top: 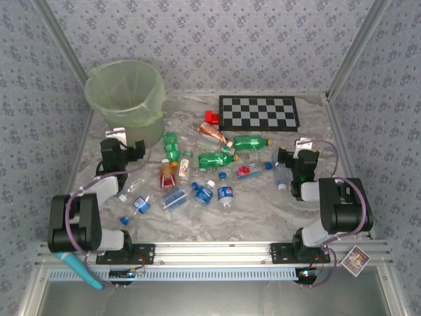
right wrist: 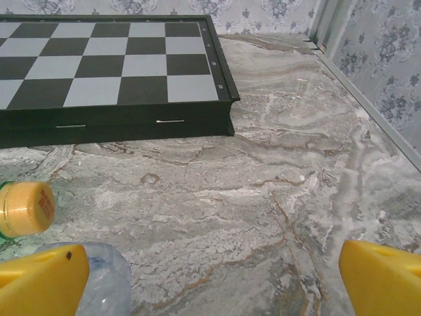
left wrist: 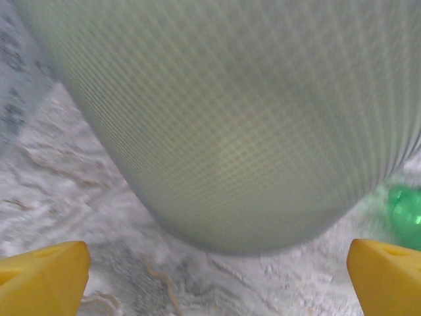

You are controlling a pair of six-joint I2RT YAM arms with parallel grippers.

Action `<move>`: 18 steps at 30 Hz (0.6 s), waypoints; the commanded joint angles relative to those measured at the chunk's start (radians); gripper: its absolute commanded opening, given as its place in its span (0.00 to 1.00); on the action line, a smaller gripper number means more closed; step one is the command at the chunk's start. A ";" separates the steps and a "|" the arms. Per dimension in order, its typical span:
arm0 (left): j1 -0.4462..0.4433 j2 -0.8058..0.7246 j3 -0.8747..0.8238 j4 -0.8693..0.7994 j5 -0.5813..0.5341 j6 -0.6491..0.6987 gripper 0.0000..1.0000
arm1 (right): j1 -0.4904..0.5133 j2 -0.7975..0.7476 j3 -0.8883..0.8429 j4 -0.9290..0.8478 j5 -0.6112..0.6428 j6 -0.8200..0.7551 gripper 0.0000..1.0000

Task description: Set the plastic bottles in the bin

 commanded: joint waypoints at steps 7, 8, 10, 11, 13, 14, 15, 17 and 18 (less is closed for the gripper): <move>-0.004 -0.262 0.160 -0.670 -0.177 -0.439 1.00 | 0.022 -0.253 0.072 -0.312 0.186 0.133 1.00; 0.003 -0.272 0.183 -0.745 -0.171 -0.484 1.00 | 0.017 -0.279 0.095 -0.390 0.207 0.221 1.00; 0.013 -0.289 0.203 -0.822 -0.122 -0.505 1.00 | -0.002 -0.325 0.143 -0.521 0.202 0.341 1.00; 0.016 -0.302 0.205 -0.851 -0.106 -0.526 1.00 | -0.016 -0.342 0.166 -0.567 0.170 0.375 1.00; 0.024 -0.328 0.192 -0.875 -0.064 -0.573 1.00 | -0.040 -0.363 0.211 -0.680 0.162 0.503 1.00; 0.024 -0.345 0.183 -0.888 -0.052 -0.606 1.00 | -0.062 -0.368 0.233 -0.719 0.130 0.543 1.00; 0.024 -0.364 0.173 -0.901 -0.046 -0.645 1.00 | -0.077 -0.369 0.246 -0.733 0.094 0.559 1.00; 0.024 -0.402 0.152 -0.919 -0.030 -0.716 1.00 | -0.109 -0.366 0.264 -0.747 0.017 0.572 1.00; 0.025 -0.422 0.142 -0.925 -0.012 -0.748 1.00 | -0.122 -0.364 0.265 -0.734 -0.026 0.578 1.00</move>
